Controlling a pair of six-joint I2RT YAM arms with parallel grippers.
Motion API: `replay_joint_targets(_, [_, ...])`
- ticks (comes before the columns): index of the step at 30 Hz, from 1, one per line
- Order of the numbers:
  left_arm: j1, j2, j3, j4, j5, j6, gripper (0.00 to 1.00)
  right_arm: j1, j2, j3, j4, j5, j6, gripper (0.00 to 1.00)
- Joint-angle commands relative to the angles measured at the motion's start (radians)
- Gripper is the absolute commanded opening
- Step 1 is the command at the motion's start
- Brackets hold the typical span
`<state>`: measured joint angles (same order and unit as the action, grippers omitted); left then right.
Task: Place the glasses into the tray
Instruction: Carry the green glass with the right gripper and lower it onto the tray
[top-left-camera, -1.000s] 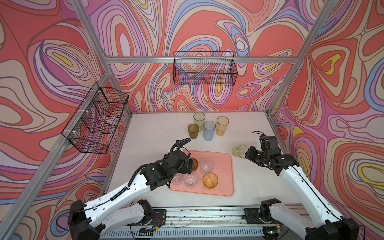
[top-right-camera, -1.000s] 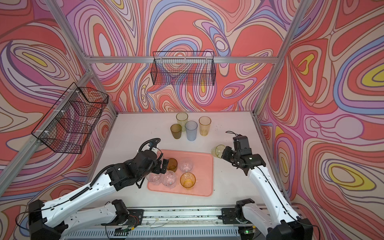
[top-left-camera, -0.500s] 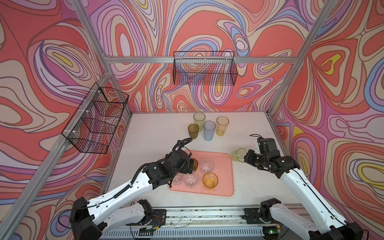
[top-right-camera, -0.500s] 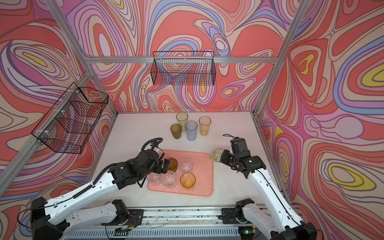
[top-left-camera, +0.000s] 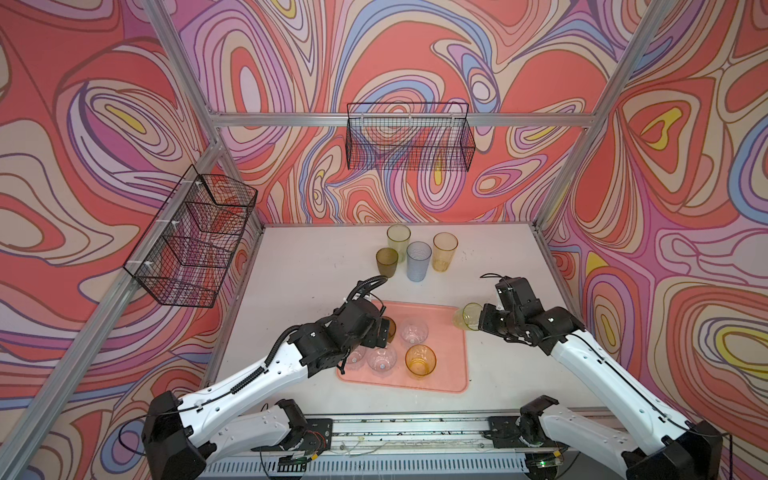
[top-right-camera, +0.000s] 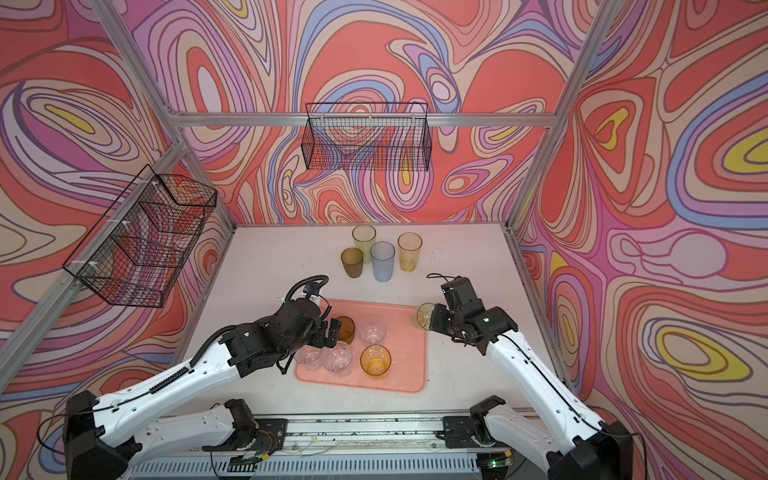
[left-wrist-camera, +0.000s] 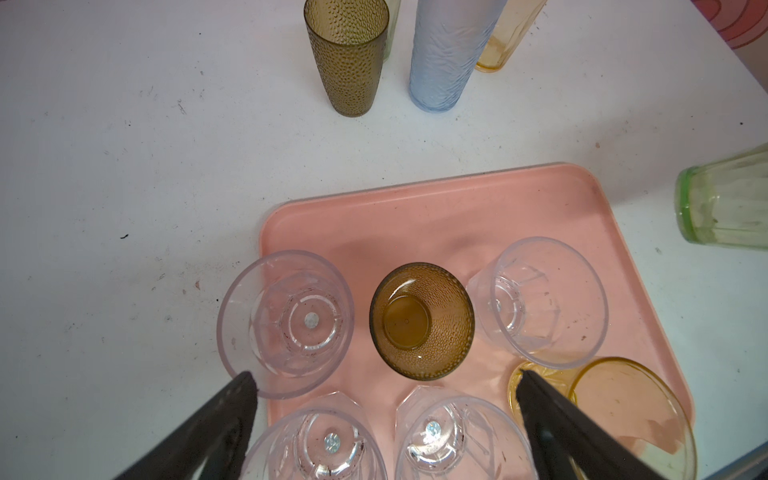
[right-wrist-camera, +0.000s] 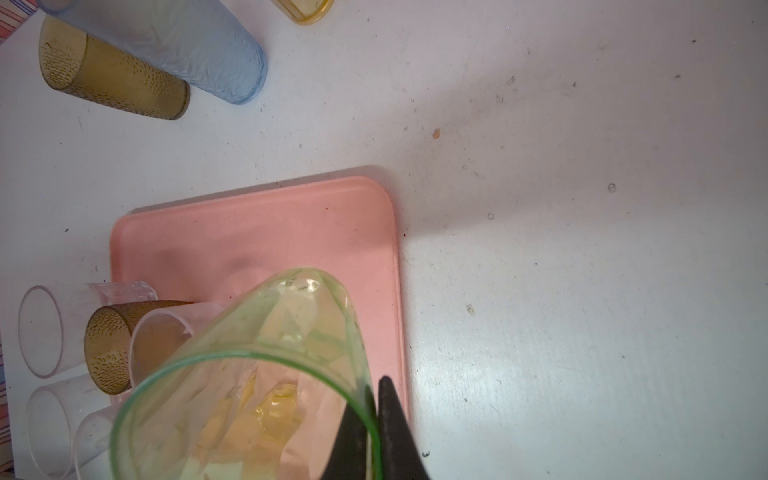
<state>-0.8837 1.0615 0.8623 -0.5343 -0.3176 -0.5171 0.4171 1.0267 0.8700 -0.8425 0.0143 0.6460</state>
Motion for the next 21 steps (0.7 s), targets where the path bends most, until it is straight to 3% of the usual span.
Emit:
replay_joint_targets(1, [-0.002,-0.013,0.004,0.005,-0.008,-0.009,1.0,0.042,0.02,0.028,-0.014,0.049,0.035,0.0])
replay_joint_targets(21, [-0.002,0.009,0.006,0.003,0.002,-0.013,1.0,0.296,0.173,-0.014,-0.004,0.141,0.173,0.0])
